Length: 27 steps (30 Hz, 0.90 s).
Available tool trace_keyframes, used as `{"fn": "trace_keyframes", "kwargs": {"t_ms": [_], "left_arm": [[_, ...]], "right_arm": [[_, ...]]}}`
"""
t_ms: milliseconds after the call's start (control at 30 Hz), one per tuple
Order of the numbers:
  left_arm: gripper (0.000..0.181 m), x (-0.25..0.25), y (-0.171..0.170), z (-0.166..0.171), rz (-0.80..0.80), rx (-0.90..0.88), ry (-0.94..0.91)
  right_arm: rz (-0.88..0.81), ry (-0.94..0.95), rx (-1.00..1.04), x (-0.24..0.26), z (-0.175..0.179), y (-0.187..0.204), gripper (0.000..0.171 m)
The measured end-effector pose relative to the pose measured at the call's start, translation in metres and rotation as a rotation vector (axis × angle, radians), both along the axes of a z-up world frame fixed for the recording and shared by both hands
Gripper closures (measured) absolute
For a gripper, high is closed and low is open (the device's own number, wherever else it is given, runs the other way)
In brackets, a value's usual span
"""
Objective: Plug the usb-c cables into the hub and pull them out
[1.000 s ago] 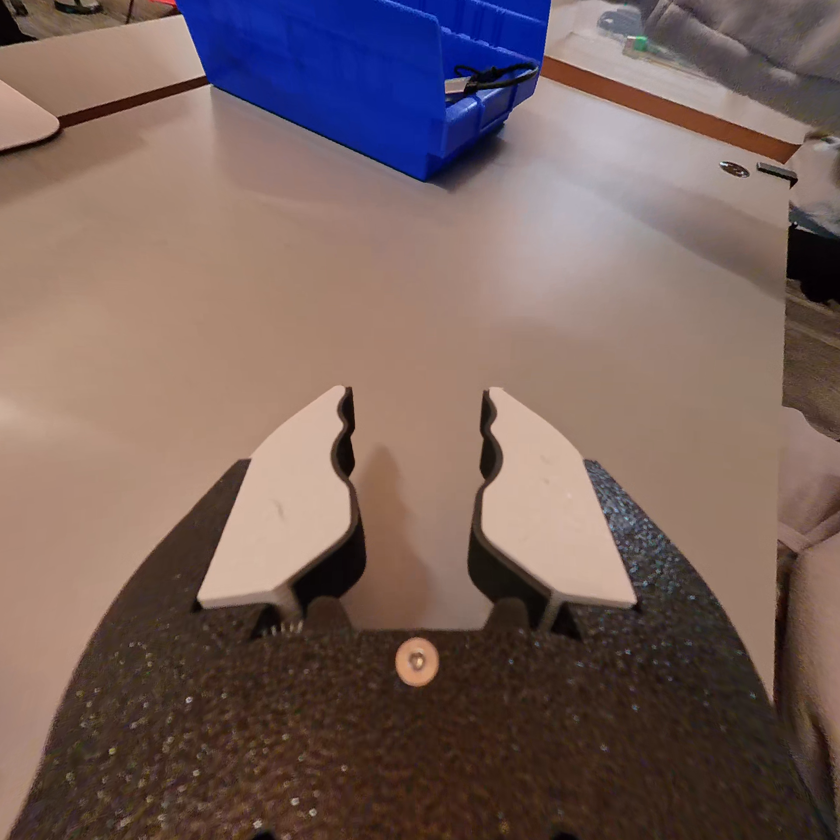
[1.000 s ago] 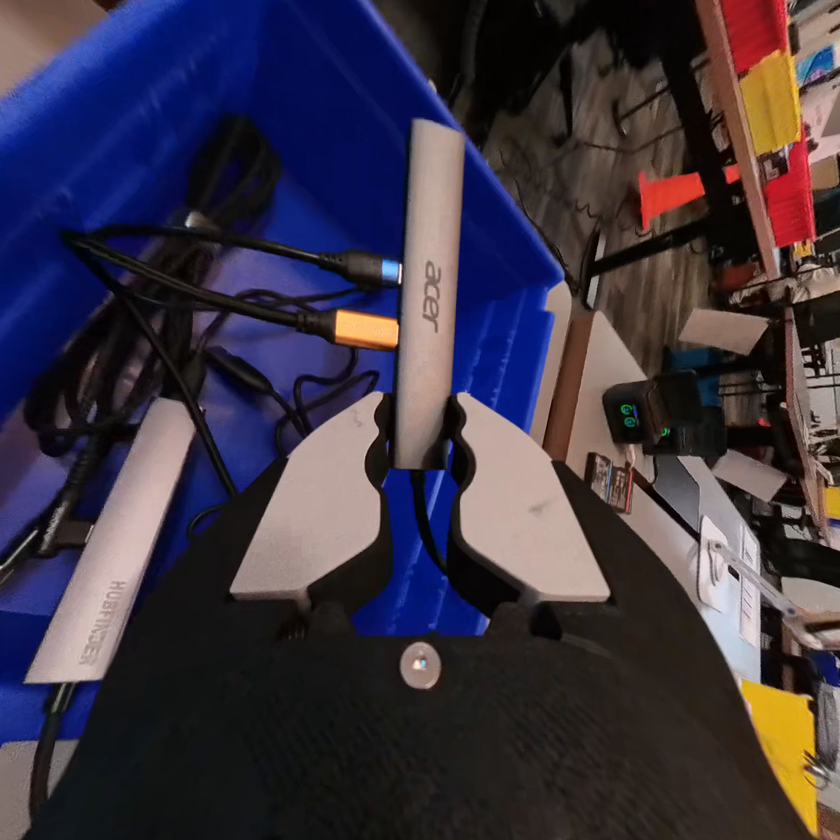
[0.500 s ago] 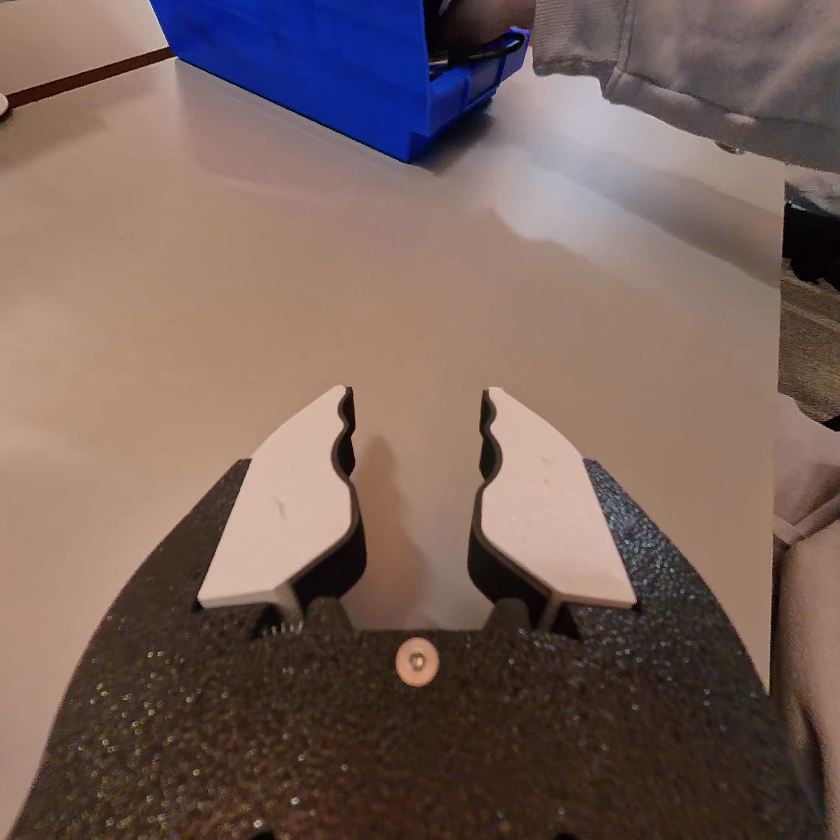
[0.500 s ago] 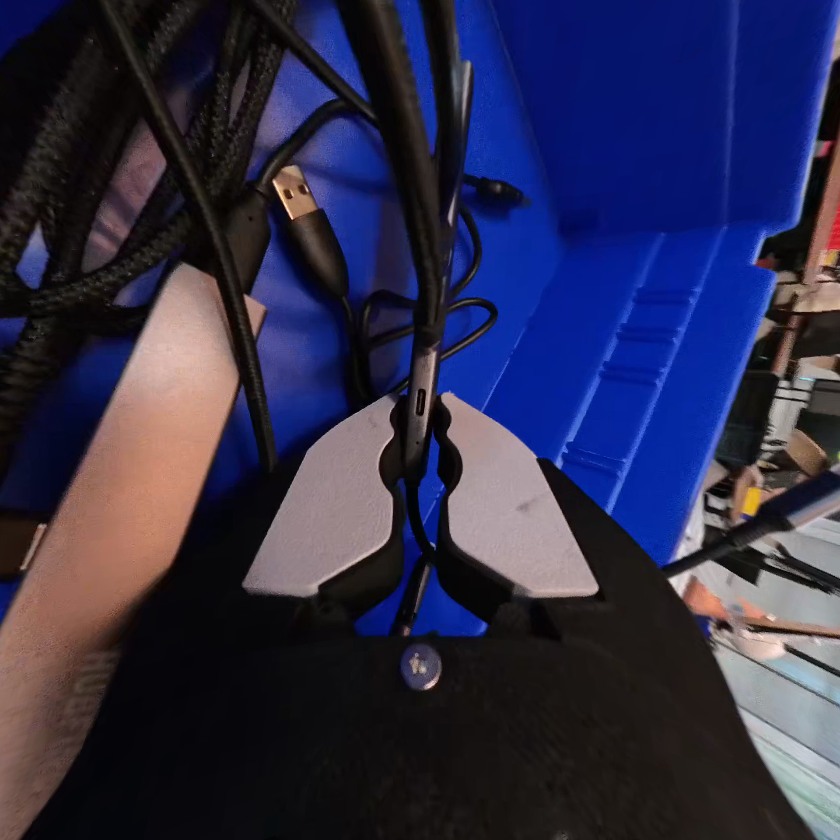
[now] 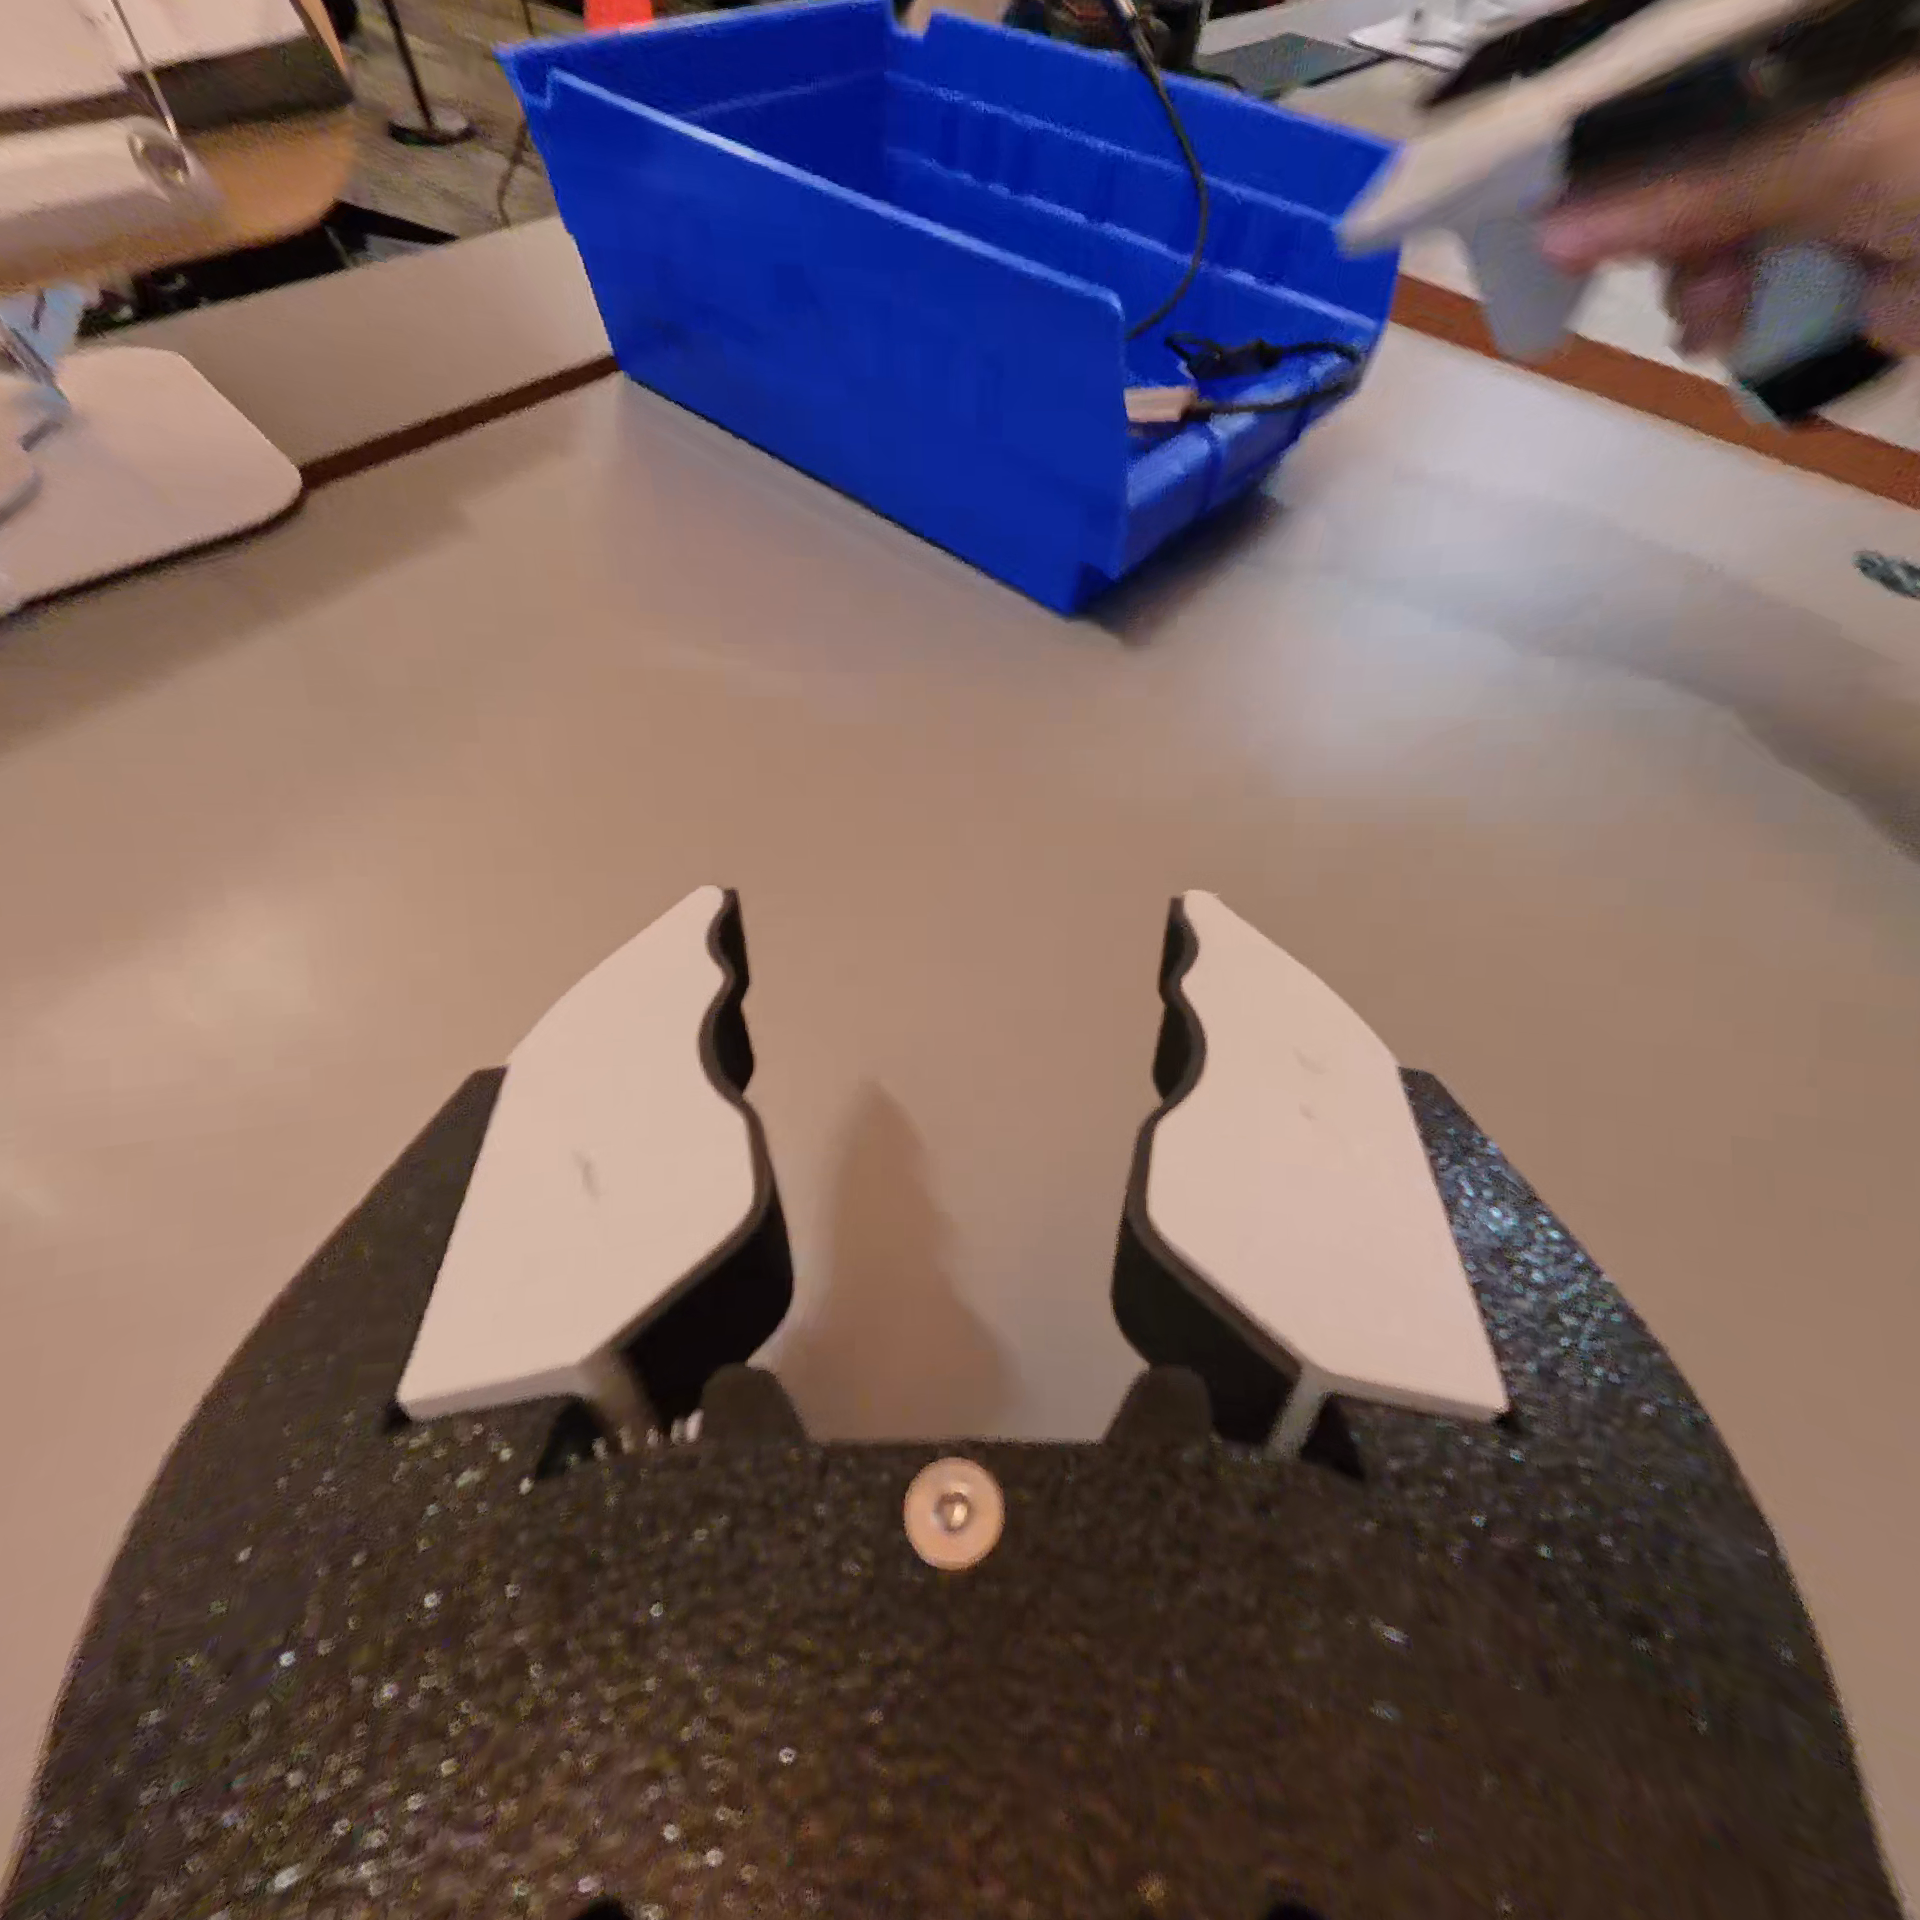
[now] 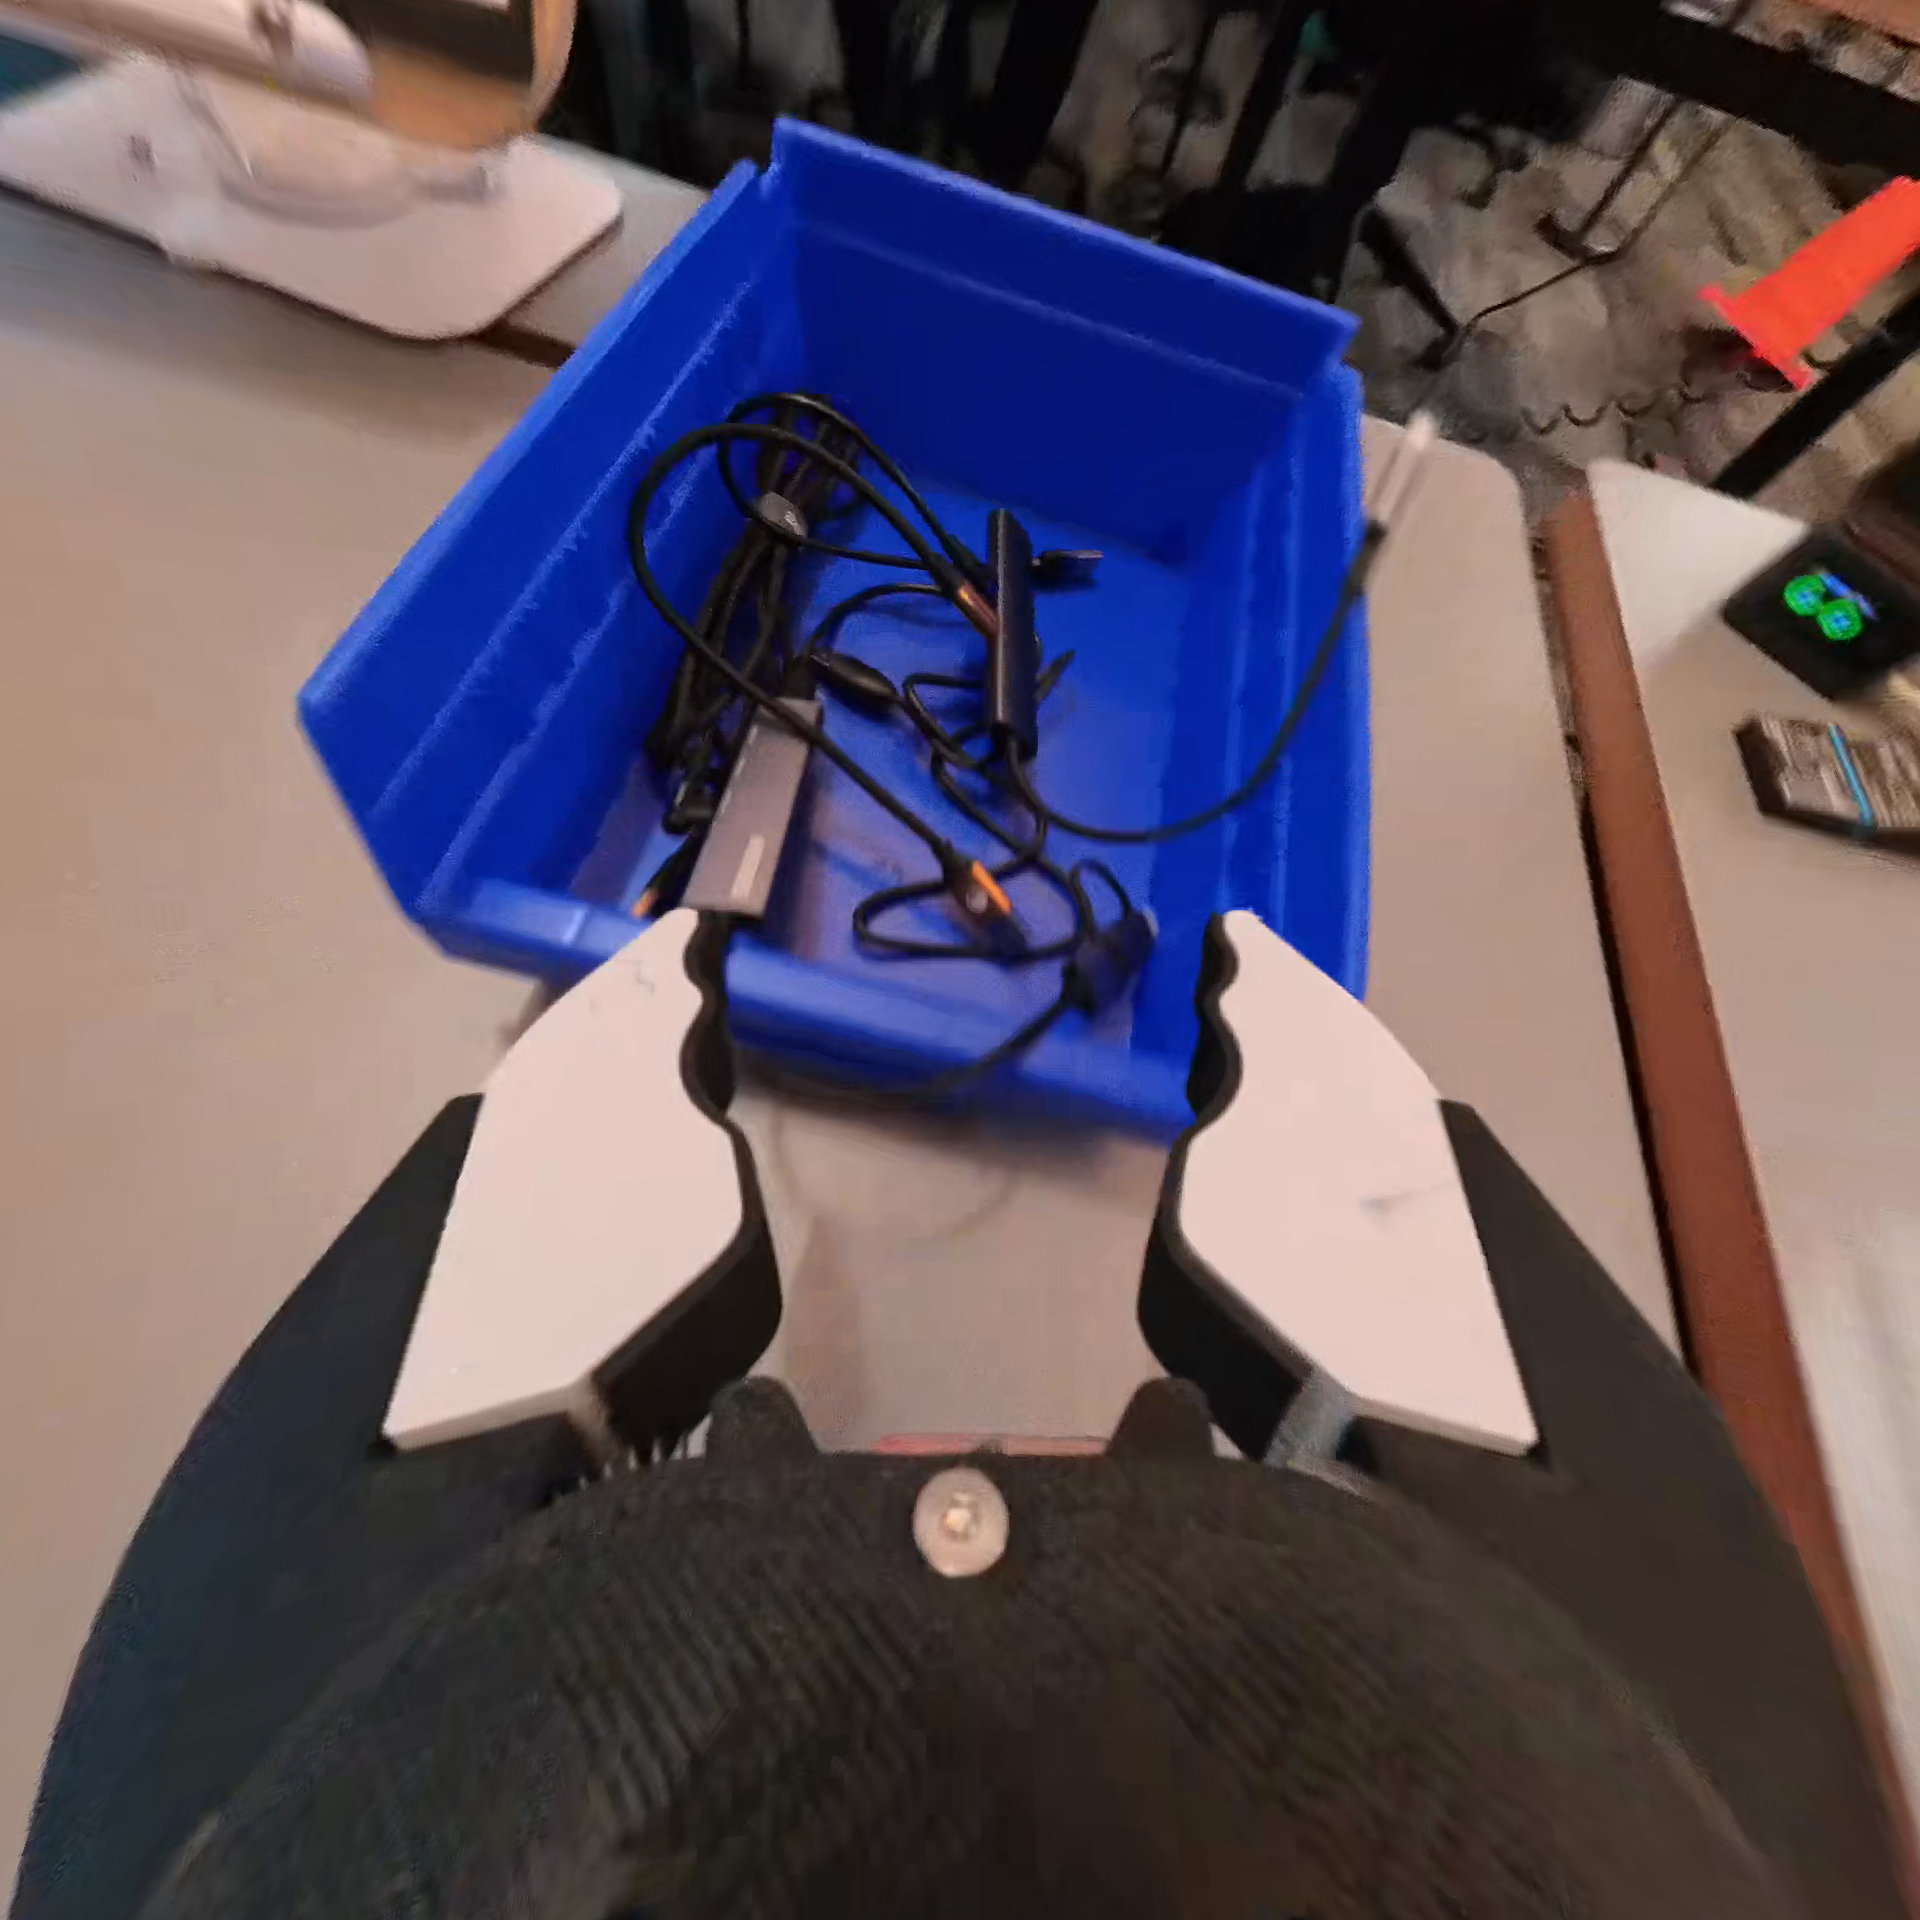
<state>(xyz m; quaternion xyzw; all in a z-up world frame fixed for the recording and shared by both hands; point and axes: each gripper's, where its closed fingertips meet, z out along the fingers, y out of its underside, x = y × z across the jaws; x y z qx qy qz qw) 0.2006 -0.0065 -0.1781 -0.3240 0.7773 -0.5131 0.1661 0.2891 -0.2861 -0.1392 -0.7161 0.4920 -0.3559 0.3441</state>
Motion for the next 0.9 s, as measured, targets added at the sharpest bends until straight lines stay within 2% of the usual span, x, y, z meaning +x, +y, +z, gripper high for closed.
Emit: {"fn": "trace_keyframes", "kwargs": {"t_ms": [100,200,267,400,467,567,600,667,800,900], "left_arm": [[0.097,0.028,-0.038,0.013,0.046,-0.029,-0.013],[0.094,0.053,-0.087,0.014,0.048,-0.019,0.031],[0.099,0.069,-0.118,0.010,0.052,0.011,0.067],[0.099,0.108,-0.156,0.010,0.162,0.014,0.102],[0.100,0.125,-0.164,0.003,0.217,0.067,0.100],[0.116,0.141,-0.166,-0.018,0.242,0.202,0.086],[0.132,0.143,-0.169,-0.016,0.235,0.184,0.074],[0.150,0.149,-0.167,-0.012,0.255,0.168,0.058],[0.162,0.163,-0.159,-0.015,0.251,0.196,0.078],[0.171,0.170,-0.140,-0.017,0.244,0.234,0.089]], "right_arm": [[-0.057,-0.078,0.110,-0.046,-0.006,-0.007,0.077],[-0.094,-0.124,0.129,-0.076,-0.015,-0.010,0.073],[-0.144,-0.156,0.153,-0.087,-0.019,-0.016,0.068],[-0.177,-0.247,0.250,-0.090,-0.004,-0.020,0.072],[-0.187,-0.261,0.228,-0.089,0.001,-0.025,0.073],[-0.167,-0.233,0.215,-0.089,-0.002,-0.025,0.076],[-0.171,-0.232,0.214,-0.090,-0.003,-0.026,0.084],[-0.170,-0.254,0.241,-0.091,0.000,-0.022,0.094],[-0.115,-0.246,0.270,-0.088,-0.001,-0.007,0.090],[-0.102,-0.237,0.254,-0.088,-0.001,-0.002,0.086]]}}
